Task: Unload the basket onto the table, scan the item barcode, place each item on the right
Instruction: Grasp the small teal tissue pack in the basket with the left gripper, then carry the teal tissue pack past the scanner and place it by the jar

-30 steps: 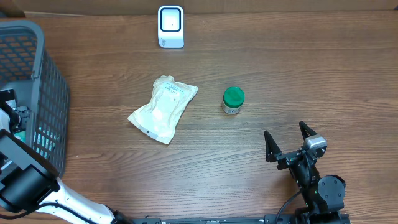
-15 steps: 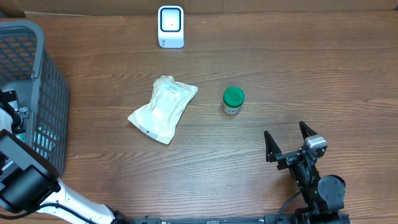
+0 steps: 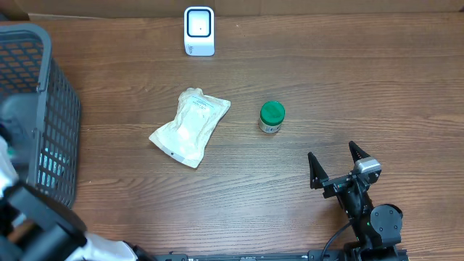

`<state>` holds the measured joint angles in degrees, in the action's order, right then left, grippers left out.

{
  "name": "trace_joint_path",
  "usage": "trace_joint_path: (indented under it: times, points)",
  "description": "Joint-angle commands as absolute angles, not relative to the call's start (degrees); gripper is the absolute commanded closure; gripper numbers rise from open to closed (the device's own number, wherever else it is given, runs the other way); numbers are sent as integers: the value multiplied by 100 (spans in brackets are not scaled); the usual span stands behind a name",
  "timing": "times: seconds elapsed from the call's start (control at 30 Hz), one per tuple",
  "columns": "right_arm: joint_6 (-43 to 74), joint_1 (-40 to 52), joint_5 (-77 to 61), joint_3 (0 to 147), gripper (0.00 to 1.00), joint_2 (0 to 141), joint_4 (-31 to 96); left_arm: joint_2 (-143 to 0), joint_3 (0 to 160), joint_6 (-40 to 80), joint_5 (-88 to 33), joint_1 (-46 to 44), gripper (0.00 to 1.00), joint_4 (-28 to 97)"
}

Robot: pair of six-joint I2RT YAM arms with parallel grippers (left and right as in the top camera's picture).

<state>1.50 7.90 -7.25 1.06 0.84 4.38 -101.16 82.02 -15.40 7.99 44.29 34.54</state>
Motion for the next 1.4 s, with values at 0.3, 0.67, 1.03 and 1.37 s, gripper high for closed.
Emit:
trace_joint_path:
  times: [0.3, 0.67, 1.03, 1.37]
  points:
    - [143, 766, -718, 47, 0, 16, 412, -7054, 8272, -163, -132, 3262, 96, 3155]
    - [143, 766, -718, 47, 0, 16, 412, -6517, 8265, 760, -443, 191, 96, 4418]
    - [143, 766, -718, 47, 0, 16, 412, -8073, 8265, 1323, -414, -1798, 96, 4781]
    - [143, 766, -718, 47, 0, 16, 412, -9415, 8265, 2515, -609, -2499, 96, 4731]
